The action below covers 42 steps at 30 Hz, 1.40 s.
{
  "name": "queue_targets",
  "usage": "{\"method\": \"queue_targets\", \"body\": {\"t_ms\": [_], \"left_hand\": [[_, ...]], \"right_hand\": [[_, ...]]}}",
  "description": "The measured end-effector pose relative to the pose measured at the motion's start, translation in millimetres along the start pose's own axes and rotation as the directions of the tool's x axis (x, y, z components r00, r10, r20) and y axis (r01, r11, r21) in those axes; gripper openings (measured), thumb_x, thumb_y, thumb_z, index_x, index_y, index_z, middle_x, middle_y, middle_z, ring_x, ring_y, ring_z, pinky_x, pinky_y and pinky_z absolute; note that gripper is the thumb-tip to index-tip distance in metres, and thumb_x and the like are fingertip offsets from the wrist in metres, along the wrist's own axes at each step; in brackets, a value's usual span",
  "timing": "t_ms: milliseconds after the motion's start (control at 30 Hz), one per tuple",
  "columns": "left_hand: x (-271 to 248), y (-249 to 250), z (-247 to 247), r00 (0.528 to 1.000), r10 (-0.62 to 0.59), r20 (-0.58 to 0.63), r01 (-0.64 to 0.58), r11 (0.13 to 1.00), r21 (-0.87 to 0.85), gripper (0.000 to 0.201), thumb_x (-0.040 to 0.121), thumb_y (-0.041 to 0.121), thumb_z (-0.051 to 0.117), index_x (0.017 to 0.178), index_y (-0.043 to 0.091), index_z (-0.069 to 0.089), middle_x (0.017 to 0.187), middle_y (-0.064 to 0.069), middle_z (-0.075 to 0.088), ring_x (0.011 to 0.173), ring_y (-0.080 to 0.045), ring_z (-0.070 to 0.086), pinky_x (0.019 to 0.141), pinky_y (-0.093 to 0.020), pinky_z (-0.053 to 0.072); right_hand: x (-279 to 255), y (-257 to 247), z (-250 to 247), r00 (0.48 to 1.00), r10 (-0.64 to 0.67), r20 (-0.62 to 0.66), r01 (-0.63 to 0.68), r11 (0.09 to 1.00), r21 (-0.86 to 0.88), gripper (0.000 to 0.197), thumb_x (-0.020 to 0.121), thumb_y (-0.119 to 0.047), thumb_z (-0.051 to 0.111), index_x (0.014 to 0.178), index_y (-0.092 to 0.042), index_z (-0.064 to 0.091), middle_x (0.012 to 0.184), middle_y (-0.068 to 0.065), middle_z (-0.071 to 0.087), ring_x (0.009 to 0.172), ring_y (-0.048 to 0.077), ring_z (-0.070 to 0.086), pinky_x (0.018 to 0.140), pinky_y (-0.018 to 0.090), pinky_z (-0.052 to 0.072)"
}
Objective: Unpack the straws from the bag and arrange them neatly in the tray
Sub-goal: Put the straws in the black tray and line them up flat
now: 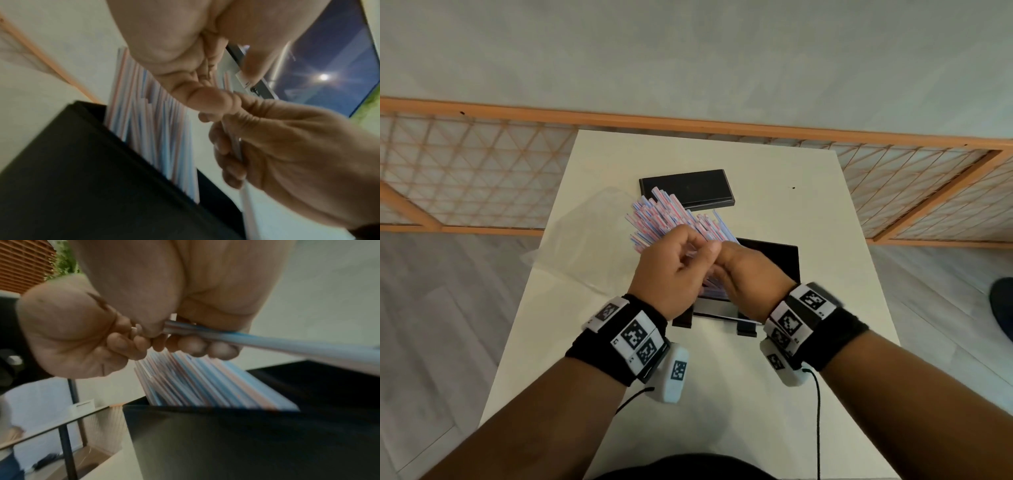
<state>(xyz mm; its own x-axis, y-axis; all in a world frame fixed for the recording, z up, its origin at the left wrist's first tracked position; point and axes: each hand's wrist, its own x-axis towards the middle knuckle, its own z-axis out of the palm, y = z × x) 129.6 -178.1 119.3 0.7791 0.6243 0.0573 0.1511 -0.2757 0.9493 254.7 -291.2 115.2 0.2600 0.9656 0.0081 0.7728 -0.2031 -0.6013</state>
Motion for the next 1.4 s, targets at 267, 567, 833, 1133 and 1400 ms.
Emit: {"method": "queue_targets", "body": {"t_ms": [267,567,833,1133,1400], "left_hand": [[-3,-28,-11,0.992,0.002,-0.129,0.034,0.96,0.278,0.025,0.091,0.033,0.068,0.071,0.019,0.065,0.058,0.006,0.063,0.055,-0.01,0.062,0.058,-0.032,0.054],[-1,-26,-29,0.935,0.197,-0.295,0.001,0.83,0.557,0.048,0.092,0.039,0.063,0.053,0.017,0.048,0.045,0.006,0.044,0.043,-0.022,0.043,0.046,-0.029,0.037],[-2,-18,-23,0.817,-0.491,-0.301,0.548,0.825,0.142,0.068,0.071,0.063,0.079,0.107,0.016,0.047,0.095,0.003,0.059,0.082,-0.019,0.058,0.067,-0.03,0.042],[8,-11,-10,0.883,-0.433,-0.181,0.443,0.896,0.017,0.043,0.075,0.054,0.078,0.08,0.013,0.069,0.064,-0.002,0.072,0.053,-0.021,0.071,0.057,-0.042,0.063],[9,-10,-3,0.858,-0.506,-0.093,0.505,0.863,-0.036,0.048,0.087,0.058,0.064,0.08,0.012,0.072,0.066,-0.011,0.073,0.053,-0.026,0.072,0.057,-0.04,0.062]], "right_hand": [[-6,10,12,0.961,0.254,0.114,-0.218,0.941,-0.259,0.026,0.102,-0.043,0.037,0.099,-0.021,0.05,0.082,0.0,0.054,0.073,0.023,0.05,0.063,0.031,0.038],[-19,20,26,0.96,0.262,0.098,-0.233,0.943,-0.236,0.034,0.098,-0.048,0.038,0.094,-0.018,0.054,0.092,0.001,0.056,0.085,0.023,0.055,0.075,0.035,0.047],[-10,26,0,0.835,0.55,-0.037,-0.541,0.804,-0.247,0.029,0.085,-0.045,0.06,0.089,-0.017,0.053,0.091,0.004,0.06,0.085,0.025,0.06,0.074,0.034,0.053],[10,14,-19,0.881,0.436,0.184,-0.334,0.849,-0.409,0.028,0.083,-0.048,0.066,0.087,-0.021,0.057,0.091,0.0,0.061,0.086,0.022,0.06,0.072,0.029,0.049],[10,16,10,0.867,0.487,0.108,-0.442,0.851,-0.285,0.031,0.081,-0.055,0.065,0.093,-0.028,0.054,0.085,-0.002,0.059,0.08,0.021,0.059,0.072,0.032,0.054]]}}
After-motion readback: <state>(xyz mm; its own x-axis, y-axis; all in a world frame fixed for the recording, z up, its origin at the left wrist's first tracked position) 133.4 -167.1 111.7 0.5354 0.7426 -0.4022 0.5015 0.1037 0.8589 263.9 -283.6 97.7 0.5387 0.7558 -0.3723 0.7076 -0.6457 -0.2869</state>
